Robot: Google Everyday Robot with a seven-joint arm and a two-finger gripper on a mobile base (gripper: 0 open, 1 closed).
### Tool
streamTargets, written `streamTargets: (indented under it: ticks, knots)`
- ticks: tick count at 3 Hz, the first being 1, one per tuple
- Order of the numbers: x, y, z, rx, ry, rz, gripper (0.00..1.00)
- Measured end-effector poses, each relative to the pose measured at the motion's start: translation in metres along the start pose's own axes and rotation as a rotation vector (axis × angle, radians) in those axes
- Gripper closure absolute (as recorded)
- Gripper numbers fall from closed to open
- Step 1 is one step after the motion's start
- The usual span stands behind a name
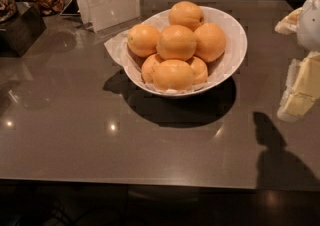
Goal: Pick orange from white bowl
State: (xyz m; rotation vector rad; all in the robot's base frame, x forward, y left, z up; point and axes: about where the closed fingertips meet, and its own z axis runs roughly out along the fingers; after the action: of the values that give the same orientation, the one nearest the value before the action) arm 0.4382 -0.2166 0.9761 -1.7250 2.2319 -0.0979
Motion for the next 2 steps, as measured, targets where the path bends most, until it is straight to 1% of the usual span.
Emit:
streamTargets:
  ticks: [1, 2]
  knots:
    - [-0.004, -0.003, 0.002, -0.002, -0.008, -0.007, 0.00]
    - [-0.018, -0.025, 0.017, -0.020, -0.040, -0.034, 0.00]
